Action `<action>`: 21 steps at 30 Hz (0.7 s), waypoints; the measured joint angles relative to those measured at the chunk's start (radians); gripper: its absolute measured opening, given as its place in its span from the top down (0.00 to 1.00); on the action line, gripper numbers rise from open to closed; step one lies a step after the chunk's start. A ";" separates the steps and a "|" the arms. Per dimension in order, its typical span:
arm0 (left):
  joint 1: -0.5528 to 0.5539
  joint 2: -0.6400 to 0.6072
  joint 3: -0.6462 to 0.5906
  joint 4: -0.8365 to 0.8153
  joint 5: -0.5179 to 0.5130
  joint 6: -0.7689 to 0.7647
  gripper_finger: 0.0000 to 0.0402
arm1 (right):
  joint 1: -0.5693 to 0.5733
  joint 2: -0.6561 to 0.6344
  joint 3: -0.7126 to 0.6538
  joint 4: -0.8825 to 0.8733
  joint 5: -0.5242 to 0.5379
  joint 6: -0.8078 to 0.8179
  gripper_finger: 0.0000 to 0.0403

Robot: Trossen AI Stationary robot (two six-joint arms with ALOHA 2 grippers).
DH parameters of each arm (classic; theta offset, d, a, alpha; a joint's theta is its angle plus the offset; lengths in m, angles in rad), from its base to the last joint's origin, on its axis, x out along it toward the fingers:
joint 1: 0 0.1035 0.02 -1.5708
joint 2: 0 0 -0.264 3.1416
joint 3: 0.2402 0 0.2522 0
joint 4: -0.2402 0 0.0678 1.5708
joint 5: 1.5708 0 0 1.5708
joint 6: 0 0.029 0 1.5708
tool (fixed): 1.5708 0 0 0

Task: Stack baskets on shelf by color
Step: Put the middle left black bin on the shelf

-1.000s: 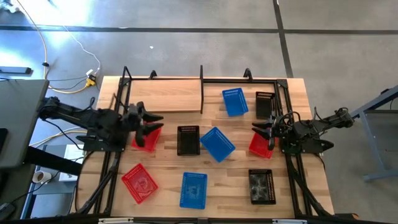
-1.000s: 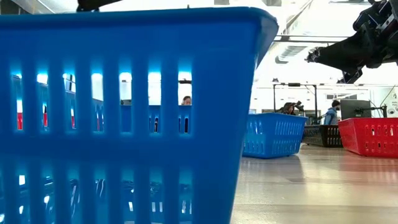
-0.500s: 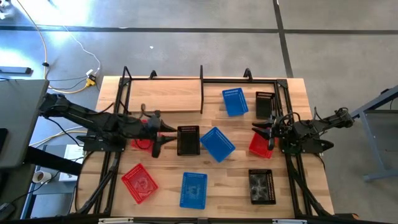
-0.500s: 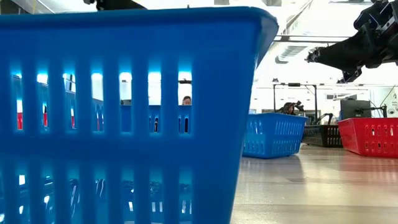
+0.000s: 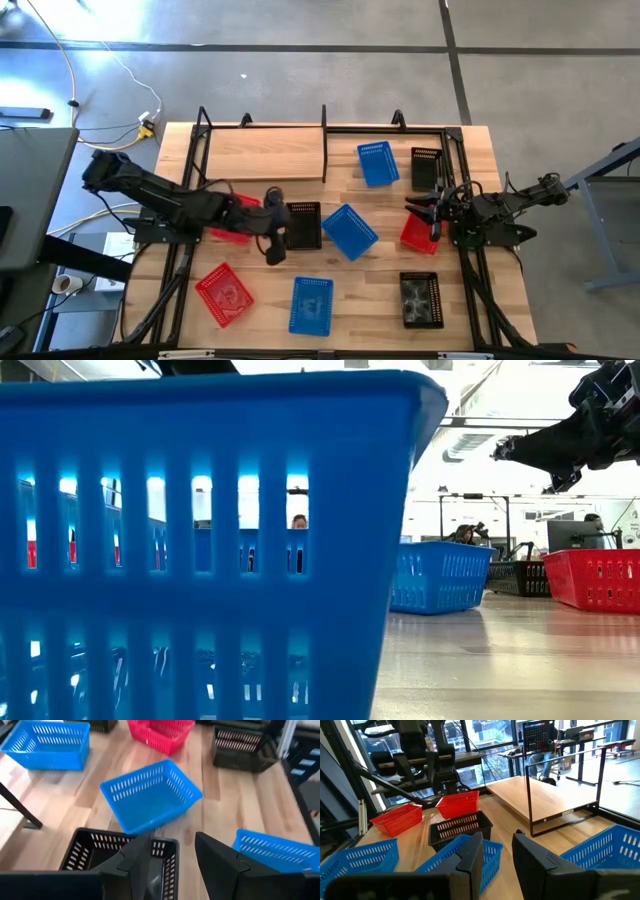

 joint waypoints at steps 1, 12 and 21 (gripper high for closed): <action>0.000 0.016 0.006 0.000 0.016 0.000 0.64 | 0.000 0.000 0.000 0.000 0.000 0.000 0.77; 0.000 0.158 0.016 -0.006 0.064 0.034 0.64 | 0.000 0.000 0.000 0.000 0.000 0.000 0.77; 0.000 0.251 0.016 -0.006 0.105 0.035 0.64 | 0.000 0.000 0.000 0.000 0.000 -0.001 0.77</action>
